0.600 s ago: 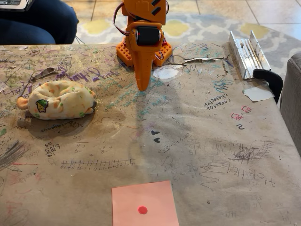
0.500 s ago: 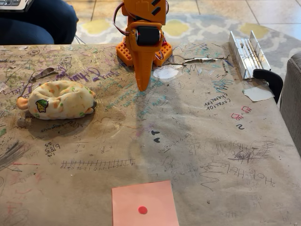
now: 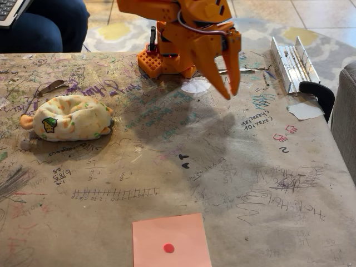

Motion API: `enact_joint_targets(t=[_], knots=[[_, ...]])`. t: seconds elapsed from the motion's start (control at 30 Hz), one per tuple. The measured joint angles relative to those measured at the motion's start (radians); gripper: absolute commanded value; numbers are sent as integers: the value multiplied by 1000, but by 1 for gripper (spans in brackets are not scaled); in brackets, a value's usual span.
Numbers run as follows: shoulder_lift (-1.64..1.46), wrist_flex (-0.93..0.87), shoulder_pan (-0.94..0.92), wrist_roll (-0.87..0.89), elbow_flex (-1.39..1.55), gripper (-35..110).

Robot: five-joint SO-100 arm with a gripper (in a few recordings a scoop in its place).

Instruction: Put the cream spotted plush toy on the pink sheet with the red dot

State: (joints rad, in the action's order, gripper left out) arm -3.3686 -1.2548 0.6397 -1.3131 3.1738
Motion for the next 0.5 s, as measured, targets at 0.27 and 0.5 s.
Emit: enact_joint_targets(t=[0.27,0.5], knots=[[0,81,-460,143,0,10],[0,225,-687,635,-5,7]])
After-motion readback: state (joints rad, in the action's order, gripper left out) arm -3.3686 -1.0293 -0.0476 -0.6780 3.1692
